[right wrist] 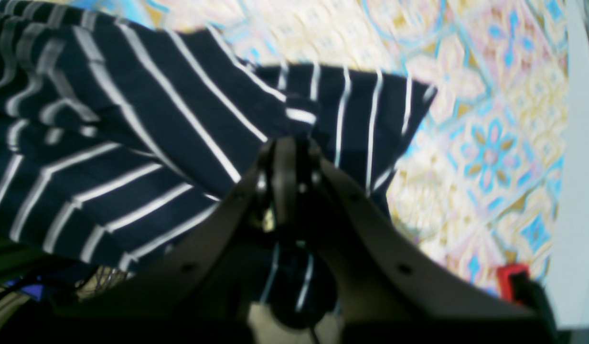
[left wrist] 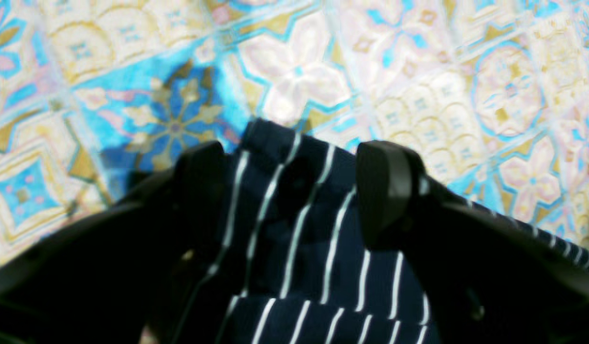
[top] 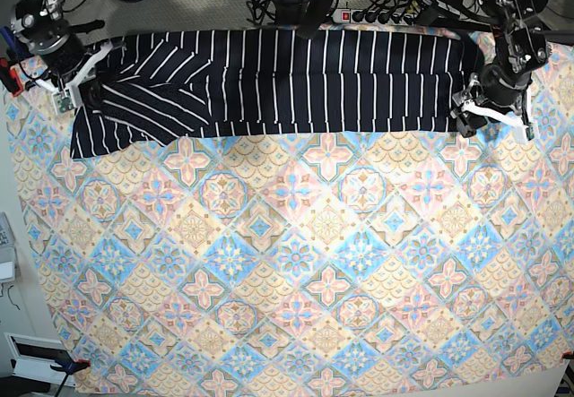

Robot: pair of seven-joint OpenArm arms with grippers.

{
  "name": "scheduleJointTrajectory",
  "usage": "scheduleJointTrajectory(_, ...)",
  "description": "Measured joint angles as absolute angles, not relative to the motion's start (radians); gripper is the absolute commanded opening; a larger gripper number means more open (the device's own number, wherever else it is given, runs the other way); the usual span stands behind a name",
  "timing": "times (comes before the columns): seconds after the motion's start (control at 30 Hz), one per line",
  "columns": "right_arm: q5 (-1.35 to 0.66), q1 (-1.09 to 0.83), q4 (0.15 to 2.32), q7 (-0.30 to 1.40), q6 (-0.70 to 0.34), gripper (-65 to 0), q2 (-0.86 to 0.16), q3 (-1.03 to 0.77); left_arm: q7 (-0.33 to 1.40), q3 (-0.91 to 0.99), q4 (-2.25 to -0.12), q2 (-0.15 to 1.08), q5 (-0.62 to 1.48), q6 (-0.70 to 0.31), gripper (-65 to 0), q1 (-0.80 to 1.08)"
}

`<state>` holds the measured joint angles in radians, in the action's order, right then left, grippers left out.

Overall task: Fold the T-shirt properly
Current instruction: 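Press and tuck the folded edges flat with both grippers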

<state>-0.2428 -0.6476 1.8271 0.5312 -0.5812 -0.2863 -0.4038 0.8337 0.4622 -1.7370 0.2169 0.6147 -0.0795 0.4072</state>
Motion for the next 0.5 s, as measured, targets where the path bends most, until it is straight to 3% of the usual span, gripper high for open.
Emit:
scheduleJointTrajectory(0.1,-0.142,-0.595,1.748,0.675,-0.592,-58.4,-0.286,-0.345,0.834,0.462,-1.737,0.216,0.614,-0.079,-22.2,0.408)
scheduleJointTrajectory(0.27,-0.05,-0.535,1.741,0.581,-0.579,-45.9,-0.213,-0.385,0.834,0.463,-1.737,0.218,0.614,-0.079,-22.1,0.408)
scheduleJointTrajectory(0.5,-0.033,-0.548,1.772,0.545,-0.587,-44.7,-0.144,-0.458,0.834,0.466,-1.737,0.219,0.615,-0.08,-22.1,0.432)
